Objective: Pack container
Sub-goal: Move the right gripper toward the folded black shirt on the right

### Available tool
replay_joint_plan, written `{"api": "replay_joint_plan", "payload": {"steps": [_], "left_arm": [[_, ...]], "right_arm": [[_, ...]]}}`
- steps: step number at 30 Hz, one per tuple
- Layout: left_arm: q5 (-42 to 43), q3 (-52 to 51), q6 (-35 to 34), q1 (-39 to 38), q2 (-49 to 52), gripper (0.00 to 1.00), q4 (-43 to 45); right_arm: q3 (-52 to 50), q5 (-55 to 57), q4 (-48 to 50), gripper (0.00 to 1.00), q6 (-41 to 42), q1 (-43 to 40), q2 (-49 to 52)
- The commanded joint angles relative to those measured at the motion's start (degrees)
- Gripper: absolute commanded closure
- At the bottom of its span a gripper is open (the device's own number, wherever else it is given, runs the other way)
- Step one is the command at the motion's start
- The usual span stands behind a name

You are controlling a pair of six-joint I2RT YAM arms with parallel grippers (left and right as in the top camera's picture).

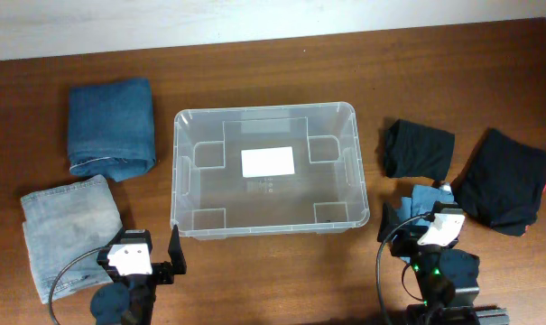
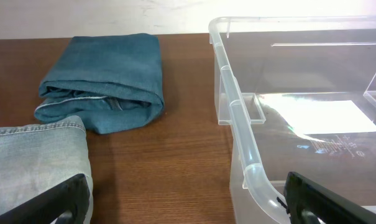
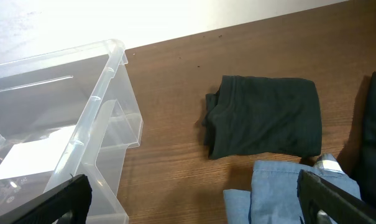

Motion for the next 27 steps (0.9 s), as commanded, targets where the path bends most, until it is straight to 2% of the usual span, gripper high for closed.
{"api": "replay_joint_plan", "payload": {"steps": [1,9,14,17,22,27], "left_arm": [[0.0,-0.8,0.9,-0.1,-0.2,0.00,-0.1],[0.0,-0.8,0.9,-0.1,-0.2,0.00,-0.1],[0.0,-0.8,0.9,-0.1,-0.2,0.00,-0.1],[0.0,-0.8,0.9,-0.1,-0.2,0.00,-0.1],[0.0,-0.8,0.9,-0.1,-0.2,0.00,-0.1],[0.0,-0.8,0.9,-0.1,-0.2,0.00,-0.1]], "right_arm": [[-0.4,-0.3,0.0,0.01,0.4,-0.2,-0.4],[-0.4,-1.0,-0.1,0.02,0.4,-0.2,-0.4],[-0.2,-9.9,0.6,0.02,0.4,-0.2,-0.4],[1.3,-19.3,0.9,0.02,0.5,-0.2,-0.4],[8.9,-20.6,-2.5,0.02,0.4,-0.2,2.3],[20.7,-20.6,-8.9,0.02,0.0,-0.2,11.5]]}}
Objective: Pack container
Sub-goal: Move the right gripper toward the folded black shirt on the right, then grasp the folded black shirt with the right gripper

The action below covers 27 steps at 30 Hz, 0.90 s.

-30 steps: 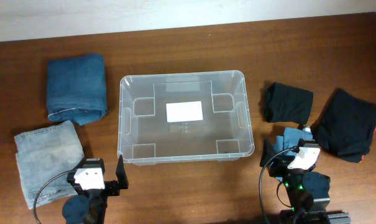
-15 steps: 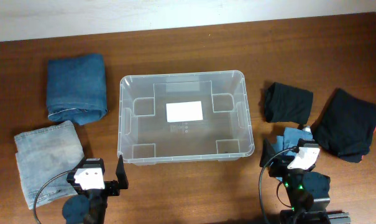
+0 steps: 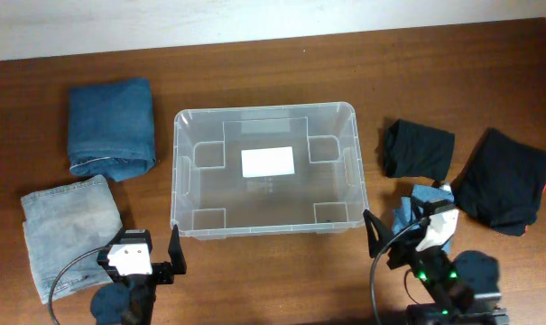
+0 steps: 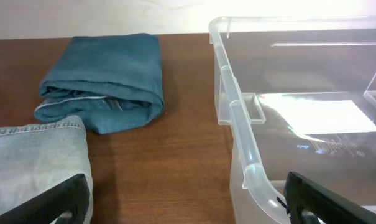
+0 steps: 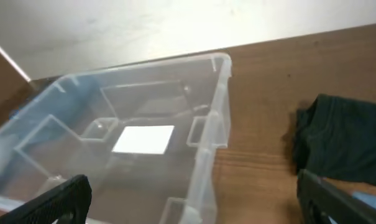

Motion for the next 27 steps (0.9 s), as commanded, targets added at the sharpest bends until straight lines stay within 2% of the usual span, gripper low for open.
{"api": "replay_joint_plan", "payload": {"steps": [1,11,14,20,23,27], "left_arm": [[0.0,-0.8,0.9,-0.1,-0.2,0.00,-0.1],[0.0,-0.8,0.9,-0.1,-0.2,0.00,-0.1],[0.0,-0.8,0.9,-0.1,-0.2,0.00,-0.1],[0.0,-0.8,0.9,-0.1,-0.2,0.00,-0.1],[0.0,-0.8,0.9,-0.1,-0.2,0.00,-0.1],[0.0,-0.8,0.9,-0.1,-0.2,0.00,-0.1]], "right_arm": [[10.2,-0.8,-3.9,0.02,-0.4,-0.2,8.6],[31.3,-3.3,-7.4,0.01,-0.4,-0.3,29.4],[38.1,-1.6,-12.2,0.02,-0.4,-1.7,37.7],[57.6,-0.8,-28.8,0.02,0.2,-11.1,61.7],[64.7,-3.4,-31.2,0.01,0.3,-18.5,70.8],[67.4,-7.5,-30.2,0.02,0.2,-27.4,79.8]]}}
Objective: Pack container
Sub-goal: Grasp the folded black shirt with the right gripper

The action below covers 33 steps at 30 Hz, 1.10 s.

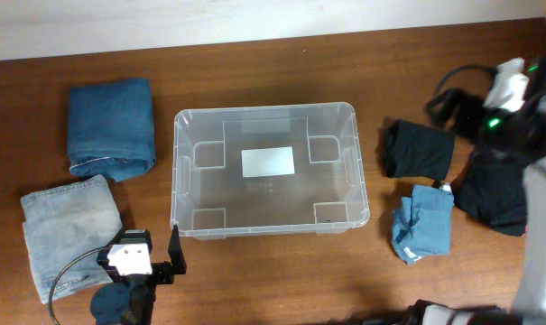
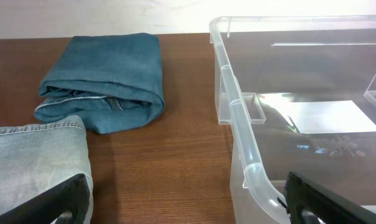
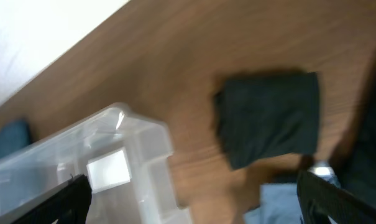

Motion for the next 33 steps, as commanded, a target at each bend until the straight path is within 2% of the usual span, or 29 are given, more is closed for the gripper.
{"api": "replay_joint_plan", "payload": {"steps": [1,5,11,14,17,25,27,29,30,31,32,33], "left_arm": [[0.0,-0.8,0.9,-0.1,-0.2,0.00,-0.1],[0.0,-0.8,0.9,-0.1,-0.2,0.00,-0.1],[0.0,-0.8,0.9,-0.1,-0.2,0.00,-0.1],[0.0,-0.8,0.9,-0.1,-0.2,0.00,-0.1],[0.0,-0.8,0.9,-0.1,-0.2,0.00,-0.1],[0.0,-0.8,0.9,-0.1,-0.2,0.00,-0.1],[0.0,-0.8,0.9,-0.1,-0.2,0.00,-0.1],[0.0,-0.8,0.9,-0.1,-0.2,0.00,-0.1],[0.0,-0.8,0.9,-0.1,-0.2,0.00,-0.1],[0.0,-0.8,0.9,-0.1,-0.2,0.00,-0.1],[0.0,-0.8,0.9,-0.1,-0.2,0.00,-0.1],[0.0,-0.8,0.9,-0.1,-0.2,0.00,-0.1]], "right_arm": [[1.9,-3.3,0.5,0.02,-0.5,-7.4,7.4],[1.9,-3.2,1.0,0.02,-2.2,-10.5,16.9],[1.9,-2.9,5.4,0.02,-5.4,-10.4,29.6],[1.9,-3.5,8.7,0.02,-6.3,-10.8,33.9],[1.9,-11.8,10.1,0.02,-10.7,-10.5,37.9],[1.4,-11.8,11.2,0.03,-10.9,-7.8,43.5],[1.4,-11.9,11.1,0.16,-11.0,-7.4,43.9],[1.4,-11.9,9.6,0.43,-10.9,-7.3,43.9],[1.4,-11.9,9.1,0.50,-10.9,-7.3,43.9],[1.4,-11.8,8.2,0.62,-10.9,-7.4,43.9],[1.4,-11.7,7.8,0.66,-10.9,-7.4,43.9],[1.4,-11.7,7.2,0.76,-10.9,-7.4,43.5]]}}
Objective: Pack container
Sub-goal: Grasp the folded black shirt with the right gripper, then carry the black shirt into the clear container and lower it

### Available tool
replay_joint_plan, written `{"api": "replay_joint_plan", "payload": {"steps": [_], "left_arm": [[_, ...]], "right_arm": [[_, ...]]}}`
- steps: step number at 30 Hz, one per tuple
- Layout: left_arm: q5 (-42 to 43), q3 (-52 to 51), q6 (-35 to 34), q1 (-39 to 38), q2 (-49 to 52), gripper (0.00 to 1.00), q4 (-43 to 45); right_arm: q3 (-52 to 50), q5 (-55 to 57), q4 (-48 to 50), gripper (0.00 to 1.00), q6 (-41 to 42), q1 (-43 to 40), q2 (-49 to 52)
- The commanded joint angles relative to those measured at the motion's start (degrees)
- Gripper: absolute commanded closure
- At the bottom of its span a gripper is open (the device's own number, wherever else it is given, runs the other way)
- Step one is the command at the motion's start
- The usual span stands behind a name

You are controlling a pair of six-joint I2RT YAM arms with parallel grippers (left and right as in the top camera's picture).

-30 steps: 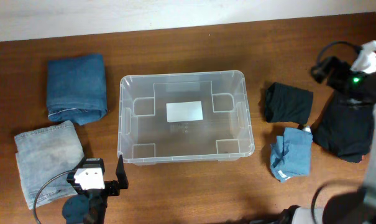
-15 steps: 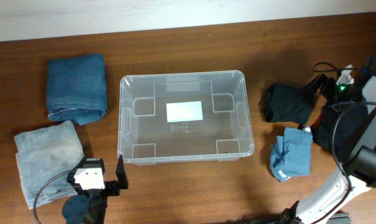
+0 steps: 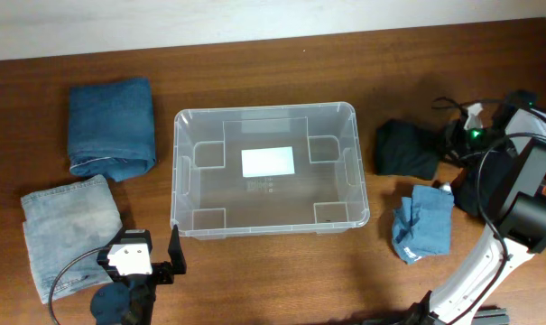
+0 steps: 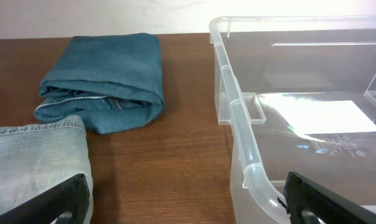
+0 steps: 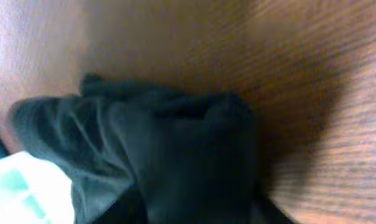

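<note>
The clear plastic container (image 3: 184, 171) stands empty mid-table, its near rim (image 4: 243, 140) in the left wrist view. My right gripper (image 3: 455, 143) is down at the right edge of a folded black cloth (image 3: 406, 150). That cloth (image 5: 175, 149) fills the blurred right wrist view, so the jaws' spacing cannot be made out. At the front left, my left gripper (image 4: 188, 208) rests open, nothing between its fingers (image 4: 66, 199).
Folded dark blue jeans (image 3: 112, 126) and folded pale jeans (image 3: 69, 235) lie left of the container. A light blue cloth (image 3: 423, 222) lies right of it at the front. A second black cloth (image 3: 476, 194) sits partly behind the right arm.
My right gripper was high over the table's far right corner and is now down on the folded black cloth, which looks bunched and slightly further left. The left arm has not moved.
Both grippers first rested open at the front edge, the right one over the light blue cloth. The right wrist then faced the container, then stood high at the far right. It is now low against the black cloth. The left arm stayed put throughout.
</note>
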Motion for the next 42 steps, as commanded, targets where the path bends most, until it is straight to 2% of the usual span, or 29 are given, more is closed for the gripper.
{"api": "replay_joint_plan", "payload": {"steps": [1,5,13,17,20,21,26,29,30,33,37,42], "left_arm": [[0.0,-0.8,0.9,-0.1,-0.2,0.00,-0.1],[0.0,-0.8,0.9,-0.1,-0.2,0.00,-0.1],[0.0,-0.8,0.9,-0.1,-0.2,0.00,-0.1],[0.0,-0.8,0.9,-0.1,-0.2,0.00,-0.1],[0.0,-0.8,0.9,-0.1,-0.2,0.00,-0.1],[0.0,-0.8,0.9,-0.1,-0.2,0.00,-0.1],[0.0,-0.8,0.9,-0.1,-0.2,0.00,-0.1],[0.0,-0.8,0.9,-0.1,-0.2,0.00,-0.1],[0.0,-0.8,0.9,-0.1,-0.2,0.00,-0.1],[0.0,-0.8,0.9,-0.1,-0.2,0.00,-0.1],[0.0,-0.8,0.9,-0.1,-0.2,0.00,-0.1],[0.0,-0.8,0.9,-0.1,-0.2,0.00,-0.1]], "right_arm": [[0.0,0.0,-1.5,0.84,-0.3,0.3,0.1],[0.0,-0.4,-2.8,0.96,0.2,0.4,-4.4],[0.0,-14.1,-3.9,0.96,1.2,4.1,-27.0],[0.0,-14.1,-3.8,0.96,1.9,12.2,-38.4],[0.0,-13.8,-2.4,0.96,6.8,21.5,-44.3],[0.0,-13.9,-0.5,0.96,10.7,27.2,-45.7],[0.0,-12.0,5.1,0.96,19.3,40.9,-44.7],[0.0,-4.0,7.3,0.96,25.6,49.2,-42.4],[0.0,1.4,7.2,0.96,30.6,52.9,-41.0],[0.0,9.7,8.1,0.96,36.7,58.5,-37.8],[0.0,13.0,13.3,0.96,41.2,63.5,-31.6],[-0.1,13.0,18.7,0.96,47.1,64.9,-23.1]]}}
